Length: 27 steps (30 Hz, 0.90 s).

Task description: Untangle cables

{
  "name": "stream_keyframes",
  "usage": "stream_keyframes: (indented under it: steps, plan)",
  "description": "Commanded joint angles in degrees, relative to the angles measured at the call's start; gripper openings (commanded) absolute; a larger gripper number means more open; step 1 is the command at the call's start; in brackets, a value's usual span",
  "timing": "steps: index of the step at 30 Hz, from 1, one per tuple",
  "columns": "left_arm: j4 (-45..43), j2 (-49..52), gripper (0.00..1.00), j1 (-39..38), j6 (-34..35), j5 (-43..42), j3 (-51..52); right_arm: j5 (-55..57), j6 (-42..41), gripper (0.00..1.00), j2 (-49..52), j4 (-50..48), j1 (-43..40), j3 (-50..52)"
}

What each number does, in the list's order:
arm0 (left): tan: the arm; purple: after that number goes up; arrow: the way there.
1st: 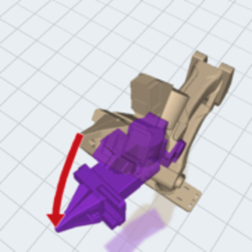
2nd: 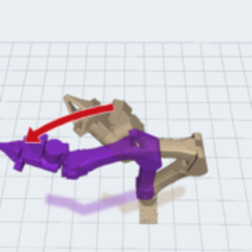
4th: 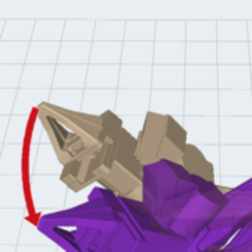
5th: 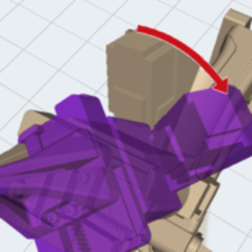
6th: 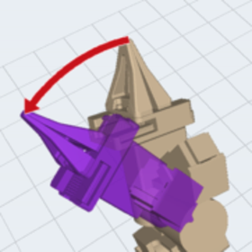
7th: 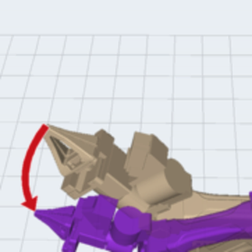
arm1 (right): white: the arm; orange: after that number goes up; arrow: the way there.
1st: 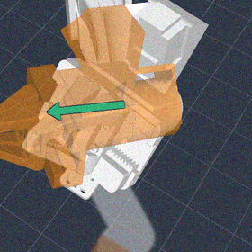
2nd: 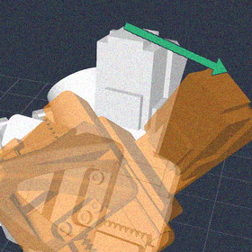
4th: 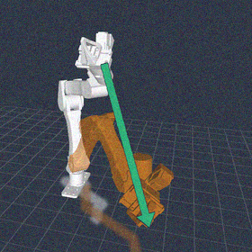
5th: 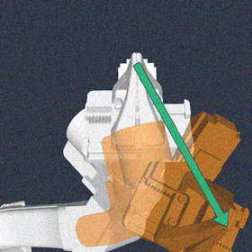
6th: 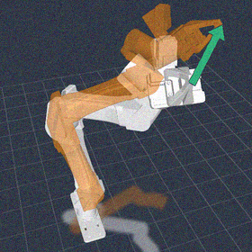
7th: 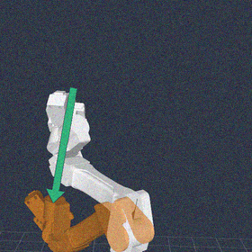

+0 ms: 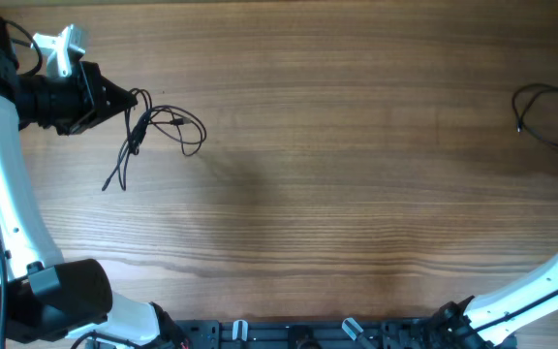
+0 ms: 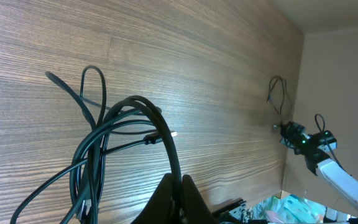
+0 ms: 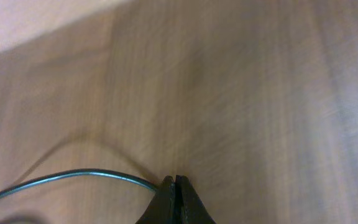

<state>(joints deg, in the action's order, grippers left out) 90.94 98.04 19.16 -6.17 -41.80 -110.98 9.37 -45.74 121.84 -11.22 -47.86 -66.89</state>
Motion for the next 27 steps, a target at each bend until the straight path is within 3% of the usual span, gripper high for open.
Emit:
stream_keyframes:
  steps: [1, 7, 12, 21, 27]
  plan:
    - [0.0, -0.61, 0.04, -0.2, -0.87, -0.57, -0.44, -10.29, -6.1, 0.05, 2.51, -1.49, 2.62, -0.22]
    - [-0.07, -0.61, 0.04, -0.2, -0.9, -0.55, -0.44, -10.49, -9.16, 0.04, 6.27, -6.19, 9.9, -2.19]
    - [-0.02, -0.61, 0.04, -0.2, -0.9, -0.55, -0.44, -10.73, -10.38, 0.04, 12.92, -5.01, 15.34, -11.28]
    - [-0.33, -0.61, 0.04, -0.2, -0.87, -0.55, -0.44, -10.29, -10.34, 0.04, 18.99, -2.29, 21.68, -24.76]
    - [-0.68, -0.61, 0.04, -0.2, -0.87, -0.55, -0.44, -9.62, -11.69, 0.05, 20.28, -3.74, 23.26, -25.9]
